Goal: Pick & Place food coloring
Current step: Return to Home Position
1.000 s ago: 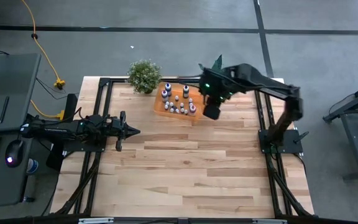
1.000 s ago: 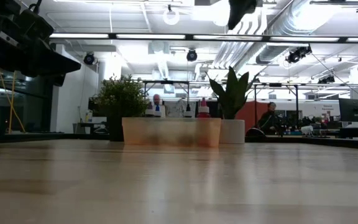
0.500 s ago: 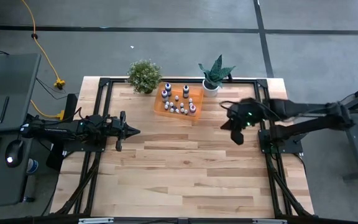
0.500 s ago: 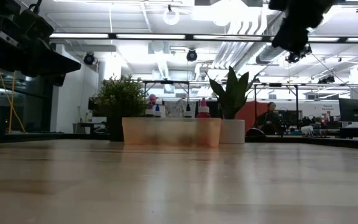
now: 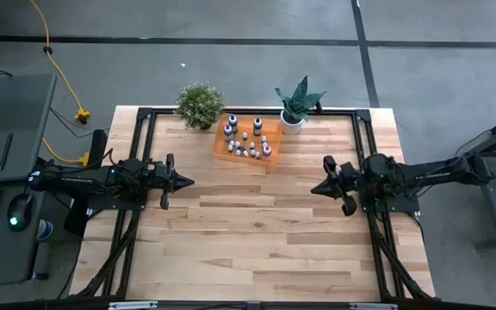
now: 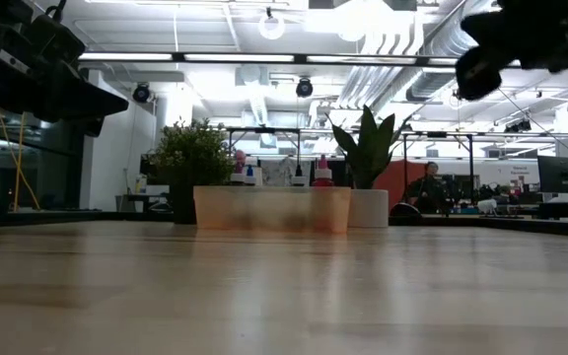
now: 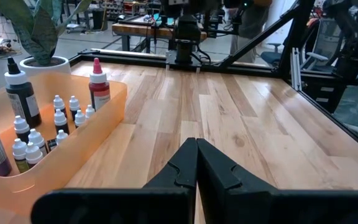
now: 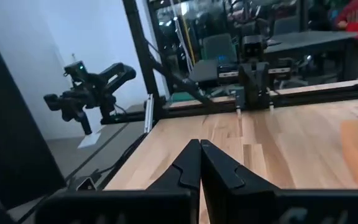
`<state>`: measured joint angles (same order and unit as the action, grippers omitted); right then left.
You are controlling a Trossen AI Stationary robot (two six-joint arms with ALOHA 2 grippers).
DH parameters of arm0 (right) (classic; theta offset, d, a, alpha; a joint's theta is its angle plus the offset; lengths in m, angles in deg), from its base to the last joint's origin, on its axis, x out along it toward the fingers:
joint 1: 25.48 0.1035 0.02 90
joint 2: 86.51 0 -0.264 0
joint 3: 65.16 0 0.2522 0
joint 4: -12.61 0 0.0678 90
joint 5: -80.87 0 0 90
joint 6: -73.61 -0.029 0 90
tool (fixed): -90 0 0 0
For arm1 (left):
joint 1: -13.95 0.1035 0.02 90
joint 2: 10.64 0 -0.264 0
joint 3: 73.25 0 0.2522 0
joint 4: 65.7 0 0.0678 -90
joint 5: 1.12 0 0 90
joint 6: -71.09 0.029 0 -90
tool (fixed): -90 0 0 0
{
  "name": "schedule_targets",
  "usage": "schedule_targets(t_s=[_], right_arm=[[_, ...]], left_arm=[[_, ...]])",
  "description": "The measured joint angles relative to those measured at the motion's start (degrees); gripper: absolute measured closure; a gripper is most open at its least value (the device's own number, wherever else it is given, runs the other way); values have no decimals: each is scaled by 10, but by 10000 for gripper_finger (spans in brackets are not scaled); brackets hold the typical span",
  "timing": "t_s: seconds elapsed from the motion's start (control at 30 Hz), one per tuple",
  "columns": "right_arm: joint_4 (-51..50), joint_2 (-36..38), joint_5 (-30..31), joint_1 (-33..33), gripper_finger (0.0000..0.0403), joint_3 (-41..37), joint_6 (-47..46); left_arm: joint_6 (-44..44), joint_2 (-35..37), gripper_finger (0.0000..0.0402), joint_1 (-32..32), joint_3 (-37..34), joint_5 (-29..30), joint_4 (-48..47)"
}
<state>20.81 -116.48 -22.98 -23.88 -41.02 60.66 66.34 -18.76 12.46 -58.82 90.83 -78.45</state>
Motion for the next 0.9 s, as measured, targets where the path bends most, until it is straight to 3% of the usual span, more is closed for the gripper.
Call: schedule_targets(t_s=[0.2, 0.5, 0.9], right_arm=[[-9, 88, 19, -13, 403, -59, 0], [-137, 170, 5, -46, 403, -63, 12], [-171, 230, 114, -17, 403, -72, 29]], left_arm=[[0, 0, 401, 0, 0, 0, 0], [0, 0, 401, 0, 0, 0, 0], [0, 0, 401, 0, 0, 0, 0]])
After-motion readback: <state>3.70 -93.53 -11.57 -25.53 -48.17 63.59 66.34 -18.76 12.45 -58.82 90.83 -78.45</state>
